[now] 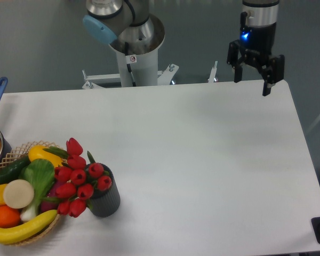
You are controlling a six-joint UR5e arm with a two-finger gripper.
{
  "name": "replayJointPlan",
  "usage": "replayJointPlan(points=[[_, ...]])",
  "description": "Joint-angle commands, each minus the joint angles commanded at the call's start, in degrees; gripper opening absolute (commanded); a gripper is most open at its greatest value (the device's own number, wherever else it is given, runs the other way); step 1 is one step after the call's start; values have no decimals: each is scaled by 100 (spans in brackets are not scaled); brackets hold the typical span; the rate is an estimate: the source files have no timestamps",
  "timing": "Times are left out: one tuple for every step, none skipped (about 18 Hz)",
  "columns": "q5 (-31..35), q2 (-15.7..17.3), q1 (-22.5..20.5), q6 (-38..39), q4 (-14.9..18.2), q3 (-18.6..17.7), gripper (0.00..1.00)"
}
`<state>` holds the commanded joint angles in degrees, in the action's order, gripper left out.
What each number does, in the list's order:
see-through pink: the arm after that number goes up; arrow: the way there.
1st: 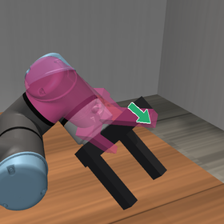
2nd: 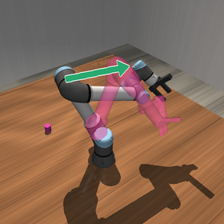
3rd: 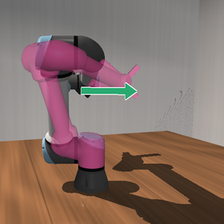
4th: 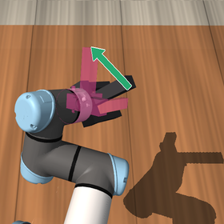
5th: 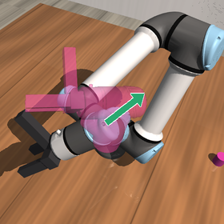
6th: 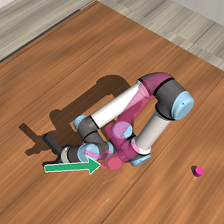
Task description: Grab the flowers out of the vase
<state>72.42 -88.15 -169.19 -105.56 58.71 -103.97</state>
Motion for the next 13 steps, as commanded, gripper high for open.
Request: replayJointPlan(points=[[0,0,9,9,-9,0,100],[9,-9,0,17,-26,0,100],[0,-9,0,35,0,9,100],[9,0,17,52,-17,9,100],[17,9,44,70,-26,0,100],[0,9,53,88,-26,-17,100],[-9,0,61,157,-26,-18,100],[-52,0,62,254,-26,-18,100],[-131,-9,62,324,-35,-52,100],[-236,26,79,647,-79,-192,100],[-237,35,88,885,-79,-220,100],[-246,44,105,1192,-79,-220,100],[-368,18,175,1630,-79,-229,100]])
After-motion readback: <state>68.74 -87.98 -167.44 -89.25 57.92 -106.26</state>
